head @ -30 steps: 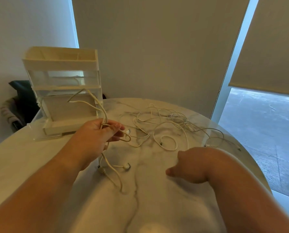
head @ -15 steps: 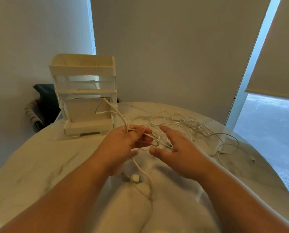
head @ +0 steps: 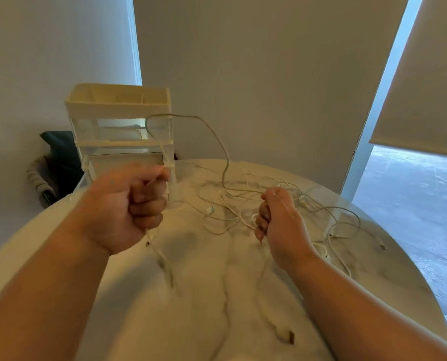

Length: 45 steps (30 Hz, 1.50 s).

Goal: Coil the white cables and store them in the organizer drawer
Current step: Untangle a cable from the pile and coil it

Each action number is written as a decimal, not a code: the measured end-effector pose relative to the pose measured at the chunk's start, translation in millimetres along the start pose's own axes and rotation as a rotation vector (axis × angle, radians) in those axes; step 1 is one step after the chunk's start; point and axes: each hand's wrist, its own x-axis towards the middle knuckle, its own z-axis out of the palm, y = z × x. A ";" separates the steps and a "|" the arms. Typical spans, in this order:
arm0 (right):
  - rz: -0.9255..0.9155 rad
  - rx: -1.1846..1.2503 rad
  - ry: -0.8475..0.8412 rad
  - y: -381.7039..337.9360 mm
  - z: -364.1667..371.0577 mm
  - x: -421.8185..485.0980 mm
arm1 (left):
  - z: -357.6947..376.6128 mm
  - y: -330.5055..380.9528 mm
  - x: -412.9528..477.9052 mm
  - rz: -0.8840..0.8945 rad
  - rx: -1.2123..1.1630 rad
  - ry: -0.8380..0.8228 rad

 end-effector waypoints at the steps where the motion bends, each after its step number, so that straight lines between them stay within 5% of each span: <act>1: -0.010 -0.065 0.013 3.5 -1.6 2.0 | -7.5 4.1 1.0 0.028 -0.125 -0.035; 4: -0.095 -0.388 0.003 15.3 -8.3 9.1 | -27.9 8.4 6.6 0.018 -0.531 -0.292; 6: -0.121 -0.559 -0.027 19.4 -11.2 11.4 | -30.3 9.8 4.7 0.015 -0.598 -0.381; 12: -0.105 -0.757 -0.083 12.1 -6.8 1.7 | 22.3 -0.9 -8.5 0.059 -0.186 -0.031; 17: -0.283 -0.705 -0.092 -19.1 -1.1 -23.2 | 37.4 -18.9 0.1 0.008 0.021 0.096; 23: -0.533 -0.617 0.069 -32.7 -6.0 -28.1 | 40.4 -24.9 3.6 -0.083 -0.048 0.189; 25: -0.424 -0.516 -0.055 -33.1 -6.4 -27.5 | 41.3 -25.5 3.7 -0.082 -0.098 0.187; 29: -0.136 -0.648 -0.595 -9.1 15.4 -35.6 | 44.8 -29.9 5.8 -0.098 -0.121 0.164; 37: 0.081 -0.376 -0.618 -3.4 25.8 -38.8 | 40.9 -38.0 10.0 -0.075 -0.090 0.208; 39: 0.119 -0.260 -0.548 -3.2 28.4 -38.9 | 36.6 -38.9 10.5 -0.101 0.038 0.236; 41: 0.130 -0.125 -0.430 -4.8 28.5 -34.6 | 29.7 -36.8 7.2 -0.135 0.491 0.197; 43: 0.142 0.026 -0.312 -9.0 27.2 -30.4 | 26.6 -32.8 -0.7 -0.228 0.845 0.042; 45: 0.146 0.170 -0.218 -12.5 25.4 -27.1 | 25.7 -31.7 -4.5 -0.377 0.867 -0.148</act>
